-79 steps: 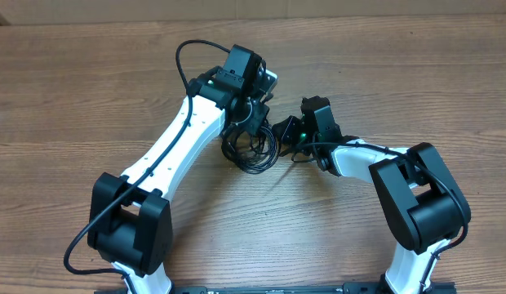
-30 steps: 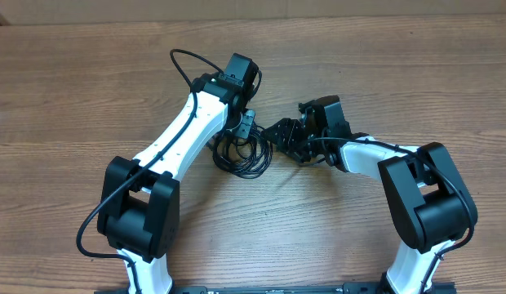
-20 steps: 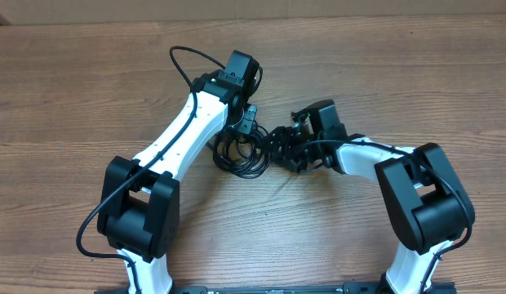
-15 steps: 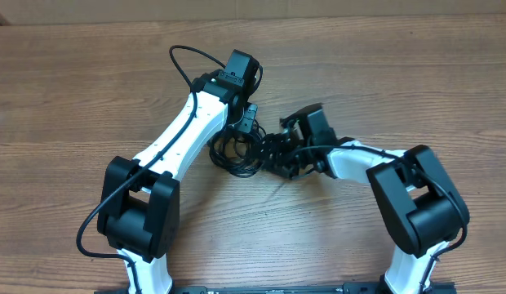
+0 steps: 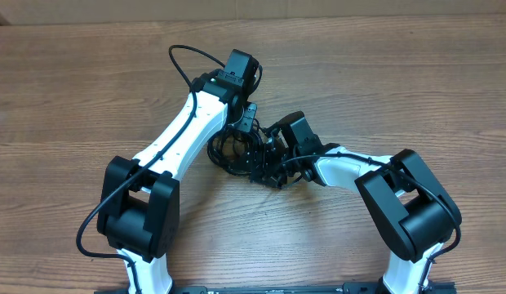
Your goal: Untangle cables
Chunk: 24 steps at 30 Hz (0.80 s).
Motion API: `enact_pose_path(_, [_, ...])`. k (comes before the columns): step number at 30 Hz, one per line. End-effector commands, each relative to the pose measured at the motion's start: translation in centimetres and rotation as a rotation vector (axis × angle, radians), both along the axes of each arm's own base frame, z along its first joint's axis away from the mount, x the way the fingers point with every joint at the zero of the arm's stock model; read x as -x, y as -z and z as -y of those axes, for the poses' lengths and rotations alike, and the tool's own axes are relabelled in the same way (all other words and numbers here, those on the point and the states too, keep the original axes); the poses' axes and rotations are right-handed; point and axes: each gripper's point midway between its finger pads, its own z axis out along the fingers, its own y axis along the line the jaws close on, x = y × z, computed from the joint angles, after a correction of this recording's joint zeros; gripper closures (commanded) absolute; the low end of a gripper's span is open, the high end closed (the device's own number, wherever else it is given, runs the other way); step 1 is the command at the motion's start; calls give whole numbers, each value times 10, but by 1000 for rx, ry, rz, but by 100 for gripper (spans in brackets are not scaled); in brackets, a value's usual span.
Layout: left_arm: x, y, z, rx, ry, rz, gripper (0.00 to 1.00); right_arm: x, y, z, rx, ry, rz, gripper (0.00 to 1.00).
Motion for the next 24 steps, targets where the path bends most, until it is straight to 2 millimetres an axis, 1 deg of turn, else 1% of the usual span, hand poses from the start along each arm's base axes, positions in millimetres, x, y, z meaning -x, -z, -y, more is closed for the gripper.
enact_pose_path(1, [-6, -1, -2, -6, -4, 15, 96, 7, 26, 10, 74, 29, -40, 28])
enact_pose_path(9, [-8, -2, -1, -3, -4, 21, 96, 6, 25, 10, 70, 30, -34, 30])
enact_pose_path(12, [-8, -2, -1, -5, 5, 24, 96, 5, 23, 10, 67, 32, -30, 37])
enact_pose_path(14, [-9, -2, -1, -8, 19, 28, 96, 2, 19, 11, 61, 38, -22, 39])
enact_pose_path(21, [-10, -3, 0, -6, 20, 30, 96, -7, 4, 20, 54, 42, 27, 39])
enact_pose_path(24, [-10, -3, 0, -6, 20, 31, 96, -12, 6, 29, 77, 71, 24, 38])
